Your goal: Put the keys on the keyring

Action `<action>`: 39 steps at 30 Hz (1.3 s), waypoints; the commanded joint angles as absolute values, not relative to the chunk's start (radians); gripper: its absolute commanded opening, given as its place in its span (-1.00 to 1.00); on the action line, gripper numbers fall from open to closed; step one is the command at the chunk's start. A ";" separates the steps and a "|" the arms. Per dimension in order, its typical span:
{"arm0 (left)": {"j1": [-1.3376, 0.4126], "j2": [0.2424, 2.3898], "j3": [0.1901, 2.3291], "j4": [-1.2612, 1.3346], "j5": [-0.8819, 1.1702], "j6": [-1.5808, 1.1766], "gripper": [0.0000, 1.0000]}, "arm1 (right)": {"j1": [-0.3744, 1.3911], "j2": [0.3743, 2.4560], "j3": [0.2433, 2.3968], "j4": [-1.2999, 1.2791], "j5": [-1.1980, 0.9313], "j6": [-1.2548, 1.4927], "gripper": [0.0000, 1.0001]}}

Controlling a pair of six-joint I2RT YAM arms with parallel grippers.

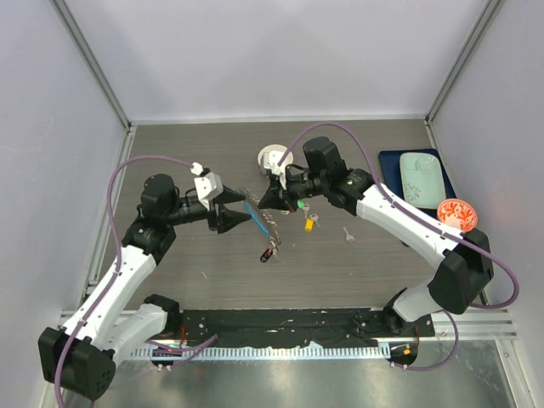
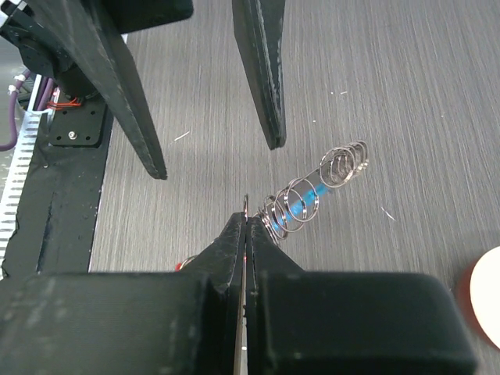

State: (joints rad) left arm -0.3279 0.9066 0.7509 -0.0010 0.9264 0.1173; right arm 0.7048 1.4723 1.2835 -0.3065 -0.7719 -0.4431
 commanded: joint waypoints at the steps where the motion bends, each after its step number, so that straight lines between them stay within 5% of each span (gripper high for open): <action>1: -0.328 0.923 0.802 -0.038 0.973 0.166 0.11 | 0.709 1.433 1.295 -0.235 -0.819 -0.457 -0.98; 10: -0.340 0.948 0.810 -0.038 0.983 0.163 -0.28 | 0.716 1.436 1.290 -0.233 -0.824 -0.454 -0.99; 39: -0.365 1.006 0.824 -0.037 0.953 0.129 -0.56 | 0.738 1.437 1.293 -0.224 -0.838 -0.451 -0.99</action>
State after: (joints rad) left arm -0.3599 1.0039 0.7822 -0.0460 0.9504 0.1364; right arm 0.7315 1.4723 1.2800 -0.2947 -0.8066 -0.4431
